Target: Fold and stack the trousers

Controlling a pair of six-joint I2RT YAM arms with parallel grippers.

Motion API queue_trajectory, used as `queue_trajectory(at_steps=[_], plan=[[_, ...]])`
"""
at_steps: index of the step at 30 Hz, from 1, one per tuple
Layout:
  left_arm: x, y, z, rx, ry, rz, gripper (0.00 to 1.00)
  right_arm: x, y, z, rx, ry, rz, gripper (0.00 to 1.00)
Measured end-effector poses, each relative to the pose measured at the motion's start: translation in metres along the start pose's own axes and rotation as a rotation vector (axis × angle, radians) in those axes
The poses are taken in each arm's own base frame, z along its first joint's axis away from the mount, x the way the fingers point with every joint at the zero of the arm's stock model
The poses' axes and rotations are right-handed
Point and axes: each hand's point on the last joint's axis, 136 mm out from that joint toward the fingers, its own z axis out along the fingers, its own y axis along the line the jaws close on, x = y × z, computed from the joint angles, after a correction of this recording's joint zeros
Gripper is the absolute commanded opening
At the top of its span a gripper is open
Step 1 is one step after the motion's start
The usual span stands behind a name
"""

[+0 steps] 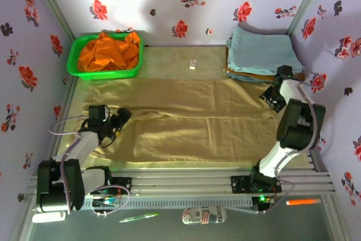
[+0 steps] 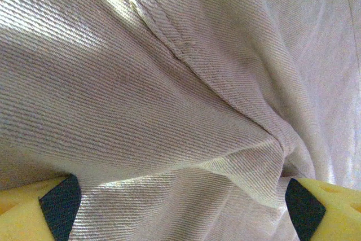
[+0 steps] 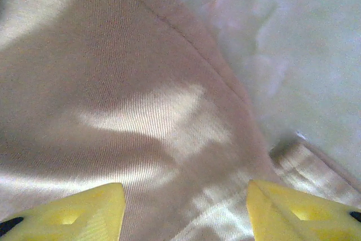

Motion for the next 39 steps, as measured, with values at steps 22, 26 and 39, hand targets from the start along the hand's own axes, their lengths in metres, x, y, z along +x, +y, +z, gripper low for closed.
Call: queue_trajectory(at_steps=[22,26,39], plan=[[0.0,-0.002,0.001,0.022,0.004,-0.002,0.97,0.005,-0.025,0.026,-0.097,0.074,0.259,0.08],[-0.001,-0.002,0.001,0.024,0.004,-0.003,0.97,-0.006,-0.016,0.015,-0.075,0.029,0.188,0.07],[0.0,-0.006,-0.006,0.048,-0.011,0.008,0.97,-0.016,0.019,-0.034,0.337,-0.261,-0.399,0.62]])
